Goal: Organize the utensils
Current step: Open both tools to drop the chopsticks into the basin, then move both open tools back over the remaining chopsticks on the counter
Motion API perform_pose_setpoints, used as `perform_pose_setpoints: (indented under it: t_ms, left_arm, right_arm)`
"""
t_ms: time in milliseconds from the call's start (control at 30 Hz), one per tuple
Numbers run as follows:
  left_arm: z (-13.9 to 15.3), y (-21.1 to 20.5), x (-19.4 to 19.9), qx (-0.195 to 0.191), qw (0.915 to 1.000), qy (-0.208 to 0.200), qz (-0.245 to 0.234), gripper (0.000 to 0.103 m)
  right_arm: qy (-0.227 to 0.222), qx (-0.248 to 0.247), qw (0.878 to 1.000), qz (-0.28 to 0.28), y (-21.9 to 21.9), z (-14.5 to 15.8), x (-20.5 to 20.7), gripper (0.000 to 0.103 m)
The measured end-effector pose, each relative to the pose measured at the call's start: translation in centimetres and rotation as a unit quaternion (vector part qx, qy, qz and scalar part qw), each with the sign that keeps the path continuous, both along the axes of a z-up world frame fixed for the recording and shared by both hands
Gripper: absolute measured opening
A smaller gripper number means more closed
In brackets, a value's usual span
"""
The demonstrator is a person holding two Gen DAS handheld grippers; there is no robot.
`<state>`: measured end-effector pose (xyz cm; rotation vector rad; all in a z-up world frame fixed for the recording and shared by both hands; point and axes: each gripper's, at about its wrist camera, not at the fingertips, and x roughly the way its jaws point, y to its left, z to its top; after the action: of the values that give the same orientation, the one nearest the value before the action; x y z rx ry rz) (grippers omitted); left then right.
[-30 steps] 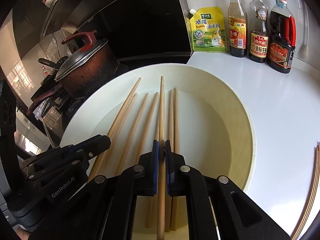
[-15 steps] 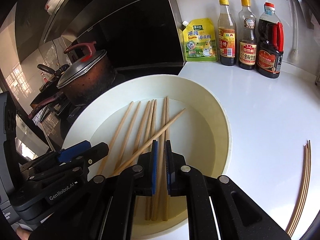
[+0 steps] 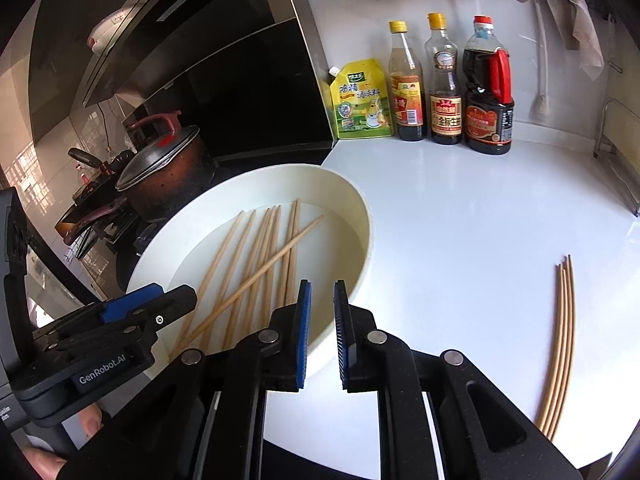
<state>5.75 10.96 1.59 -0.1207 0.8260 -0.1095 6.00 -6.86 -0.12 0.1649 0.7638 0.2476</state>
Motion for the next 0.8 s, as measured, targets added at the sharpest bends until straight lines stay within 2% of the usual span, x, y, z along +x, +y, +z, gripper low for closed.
perform_pose_setpoints:
  t_ms: [233,400,533,667,800]
  left_arm:
    - [0.9,-3.7,-2.2,-0.001,0.9993,-0.015,-0.034,0.050]
    - [1.2,-7.0,-3.5,0.001,0.9975,-0.020,-0.068,0.050]
    - [1.5,-9.9,-4.5,0.007,0.9947,-0.025,-0.100,0.055]
    - [1.2,-13.0,-5.0,0.012,0.9908,-0.018,-0.134,0.055]
    - [0.8,-16.1,-5.4,0.007,0.9861,-0.014,-0.166,0.055]
  right_arm:
    - [-0.021,0.002,0.999,-0.042,-4.5,1.0,-3.6,0.021]
    - [-0.031,-0.003,0.996,-0.079,-8.2,1.3,-6.2,0.023]
    - [-0.038,-0.007,0.992,-0.118,-11.7,1.5,-8.0,0.025]
    - [-0.030,-0.012,0.985,-0.169,-15.4,1.2,-9.6,0.026]
    - [-0.018,-0.019,0.981,-0.194,-17.9,0.3,-10.9,0.028]
